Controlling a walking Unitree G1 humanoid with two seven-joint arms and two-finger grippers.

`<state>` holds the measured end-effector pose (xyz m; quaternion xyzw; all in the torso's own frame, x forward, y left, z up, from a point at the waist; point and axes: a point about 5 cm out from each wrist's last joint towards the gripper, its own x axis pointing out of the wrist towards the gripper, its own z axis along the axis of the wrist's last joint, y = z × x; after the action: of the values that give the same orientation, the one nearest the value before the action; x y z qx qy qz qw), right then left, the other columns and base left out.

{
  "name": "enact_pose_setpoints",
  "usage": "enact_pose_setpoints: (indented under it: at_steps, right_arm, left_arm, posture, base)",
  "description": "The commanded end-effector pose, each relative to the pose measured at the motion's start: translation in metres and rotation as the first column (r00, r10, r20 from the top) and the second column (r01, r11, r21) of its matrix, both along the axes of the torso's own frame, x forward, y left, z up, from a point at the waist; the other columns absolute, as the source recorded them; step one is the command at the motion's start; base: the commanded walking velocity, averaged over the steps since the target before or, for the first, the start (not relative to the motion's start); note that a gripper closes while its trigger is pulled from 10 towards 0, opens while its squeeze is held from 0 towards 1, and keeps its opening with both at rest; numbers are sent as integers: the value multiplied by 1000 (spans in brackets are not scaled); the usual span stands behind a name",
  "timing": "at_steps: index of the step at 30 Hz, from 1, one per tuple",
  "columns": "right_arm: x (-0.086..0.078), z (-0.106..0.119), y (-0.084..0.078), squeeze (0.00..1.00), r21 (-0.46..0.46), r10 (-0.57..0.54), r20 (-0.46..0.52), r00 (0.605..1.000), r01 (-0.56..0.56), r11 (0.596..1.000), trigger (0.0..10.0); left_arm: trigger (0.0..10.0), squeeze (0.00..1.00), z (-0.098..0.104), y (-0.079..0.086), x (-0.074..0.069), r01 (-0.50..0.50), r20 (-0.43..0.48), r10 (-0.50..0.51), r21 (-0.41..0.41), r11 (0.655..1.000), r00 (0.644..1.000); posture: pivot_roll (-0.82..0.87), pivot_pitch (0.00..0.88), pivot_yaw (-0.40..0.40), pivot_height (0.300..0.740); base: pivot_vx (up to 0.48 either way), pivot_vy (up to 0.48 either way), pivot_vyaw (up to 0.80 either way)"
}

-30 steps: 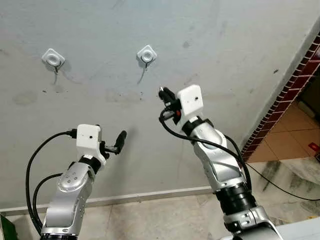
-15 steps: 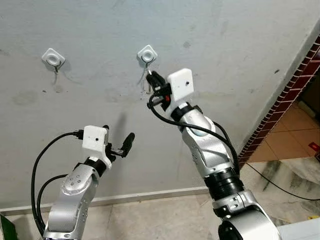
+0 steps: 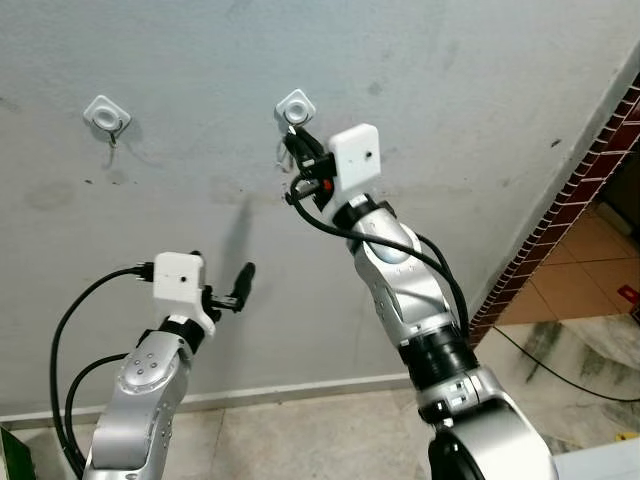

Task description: Hang keys on a hook

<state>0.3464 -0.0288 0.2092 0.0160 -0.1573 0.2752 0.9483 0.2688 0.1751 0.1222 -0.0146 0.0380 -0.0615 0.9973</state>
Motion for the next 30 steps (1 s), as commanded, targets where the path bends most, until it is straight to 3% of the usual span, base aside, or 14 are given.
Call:
enact_pose_setpoints:
  at_steps: [1, 2, 5, 14, 22, 30]
  right_arm:
    - [-4, -8, -19, 0, 19, -56, -37, 998, 57, 998, 10000]
    - [-9, -20, -32, 0, 18, -86, -80, 993, 88, 996, 10000]
    - [-18, -38, -48, 0, -33, -116, -121, 986, 113, 993, 10000]
    - [-43, -56, -75, 0, -110, -151, -181, 972, 133, 985, 10000]
    - [-54, -61, -74, 0, -126, -147, -222, 964, 121, 985, 10000]
    - [-55, -60, -71, 0, -126, -147, -232, 961, 120, 985, 10000]
  left_arm:
    - [10000, 0, 2, 5, -7, -51, 11, 50, 26, 998, 999]
    - [10000, 0, 2, 6, -12, -68, 13, 68, 32, 997, 998]
    - [10000, 0, -2, 6, -19, -87, 4, 87, 54, 995, 996]
    - [10000, 0, -2, 11, -24, -108, -11, 108, 51, 993, 994]
    - [10000, 0, -3, 11, -25, -111, -32, 111, 26, 994, 993]
    - [10000, 0, 0, 9, -21, -96, -33, 96, 14, 995, 995]
  posture:
    - [139, 0, -29, 740]
    - [136, 0, -28, 740]
    - [128, 0, -24, 740]
    - [108, 0, -21, 740]
    - [112, 0, -16, 740]
    - [114, 0, -8, 740]
  base:
    - [0, 0, 0]
    - [0, 0, 0]
    - [0, 0, 0]
    - [0, 0, 0]
    - [0, 221, 0]
    - [0, 388, 0]
